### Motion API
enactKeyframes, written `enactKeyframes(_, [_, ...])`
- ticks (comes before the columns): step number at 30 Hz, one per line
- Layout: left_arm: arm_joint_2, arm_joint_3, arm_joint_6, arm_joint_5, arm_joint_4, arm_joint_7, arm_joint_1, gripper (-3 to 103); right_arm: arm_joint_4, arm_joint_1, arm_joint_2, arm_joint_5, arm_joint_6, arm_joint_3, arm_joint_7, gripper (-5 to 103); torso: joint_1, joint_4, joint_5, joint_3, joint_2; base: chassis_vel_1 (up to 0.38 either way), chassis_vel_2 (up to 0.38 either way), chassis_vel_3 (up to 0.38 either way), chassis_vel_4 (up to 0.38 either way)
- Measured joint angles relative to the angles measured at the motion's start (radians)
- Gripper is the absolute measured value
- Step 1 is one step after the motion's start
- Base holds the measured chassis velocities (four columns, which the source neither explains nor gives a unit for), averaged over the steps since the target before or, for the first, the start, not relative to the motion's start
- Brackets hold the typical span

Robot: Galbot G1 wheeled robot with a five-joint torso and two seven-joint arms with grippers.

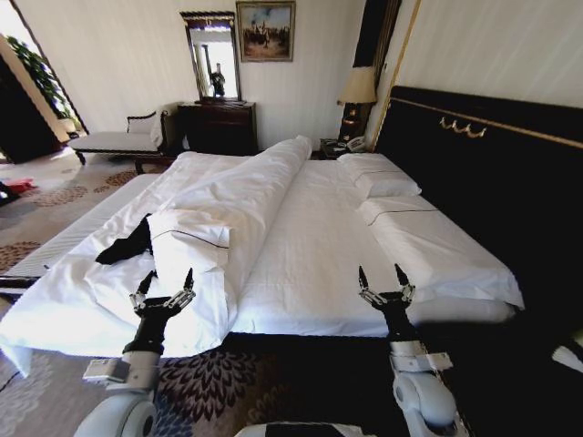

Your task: Fold the clothes on the bed.

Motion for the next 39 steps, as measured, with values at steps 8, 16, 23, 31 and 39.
enactKeyframes(8, [0.0,0.001,0.0,0.001,0.011,0.0,-0.007,100,-0.018,0.01,0.002,-0.001,0.0,-0.011,0.002,100,0.001,0.0,-0.0001,0.0,0.0,-0.004,0.266,-0.008,-0.286])
enactKeyframes(16, [-0.001,0.004,-0.001,0.004,0.025,0.0,-0.018,100,-0.029,0.017,0.002,0.019,0.017,-0.022,-0.002,100,0.002,0.0002,-0.001,0.001,-0.001,0.059,0.338,-0.064,-0.315])
enactKeyframes(23, [-0.005,0.008,-0.003,0.009,0.027,0.001,-0.019,100,-0.03,0.02,0.001,0.023,0.02,-0.021,-0.002,100,-0.001,0.0,0.0006,0.0,0.0,0.025,-0.011,-0.015,0.0])
enactKeyframes(31, [-0.005,-0.006,-0.003,0.007,0.012,0.001,-0.017,100,-0.028,0.02,-0.017,0.074,-0.01,-0.061,0.043,100,0.0,0.0,0.0001,0.0,0.0,-0.014,-0.051,0.01,0.031])
enactKeyframes(39, [-0.005,-0.025,0.019,-0.014,-0.074,-0.025,0.001,100,0.044,0.047,-0.131,0.424,-0.175,-0.161,0.12,100,0.0,0.0001,-0.0001,0.0,0.0,0.0,0.0,0.0,0.0])
